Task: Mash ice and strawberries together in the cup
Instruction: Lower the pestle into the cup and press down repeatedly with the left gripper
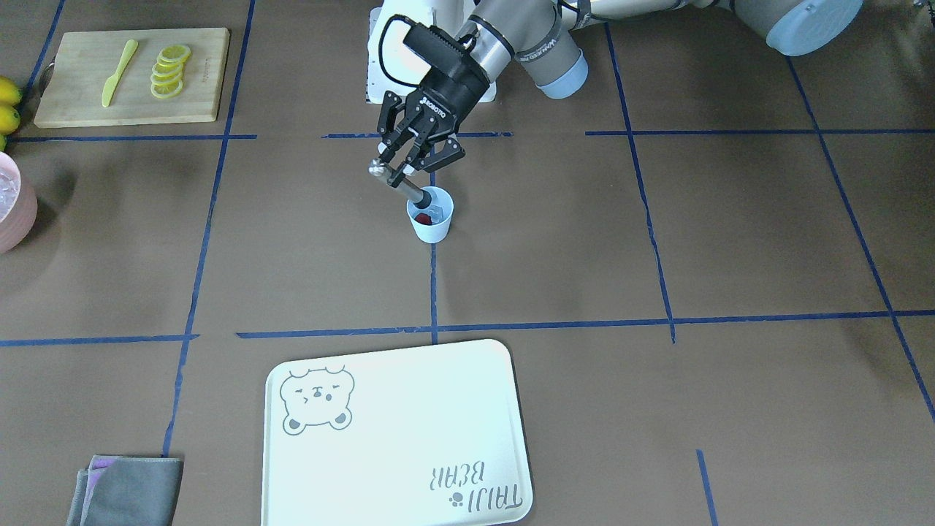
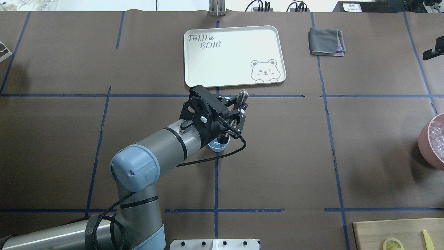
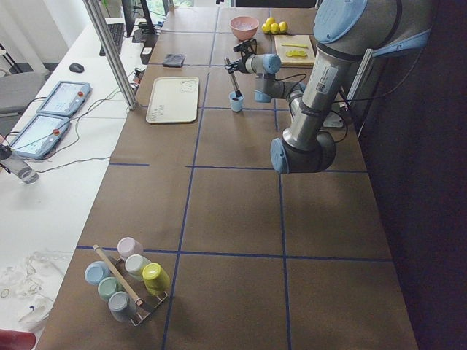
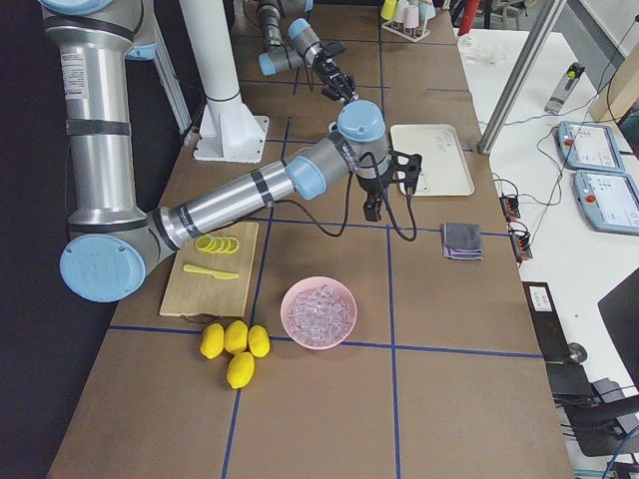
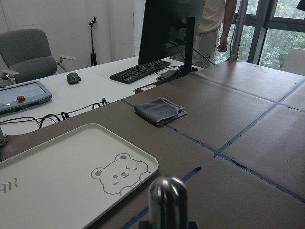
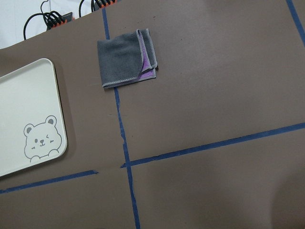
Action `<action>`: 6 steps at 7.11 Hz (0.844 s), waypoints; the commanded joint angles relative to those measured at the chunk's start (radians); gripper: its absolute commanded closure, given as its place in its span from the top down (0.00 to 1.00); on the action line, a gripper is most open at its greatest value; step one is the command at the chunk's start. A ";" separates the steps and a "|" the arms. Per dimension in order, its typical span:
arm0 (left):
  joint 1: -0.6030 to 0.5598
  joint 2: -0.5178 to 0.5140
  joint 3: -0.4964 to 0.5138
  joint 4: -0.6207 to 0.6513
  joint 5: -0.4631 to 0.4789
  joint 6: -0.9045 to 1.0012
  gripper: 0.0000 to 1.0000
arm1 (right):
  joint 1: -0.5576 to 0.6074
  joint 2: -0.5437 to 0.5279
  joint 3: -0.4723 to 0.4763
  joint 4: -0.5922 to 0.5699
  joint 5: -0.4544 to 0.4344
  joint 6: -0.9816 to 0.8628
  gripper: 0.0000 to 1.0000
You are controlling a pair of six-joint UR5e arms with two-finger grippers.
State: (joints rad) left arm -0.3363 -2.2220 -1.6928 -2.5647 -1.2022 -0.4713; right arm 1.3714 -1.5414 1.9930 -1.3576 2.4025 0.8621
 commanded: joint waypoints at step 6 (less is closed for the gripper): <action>-0.273 0.076 -0.143 0.490 -0.250 -0.285 0.00 | 0.000 -0.022 0.013 -0.002 -0.005 0.002 1.00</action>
State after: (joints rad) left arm -0.5142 -2.1797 -1.8342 -2.1419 -1.2924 -0.5938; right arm 1.3714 -1.5584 2.0071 -1.3591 2.3998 0.8629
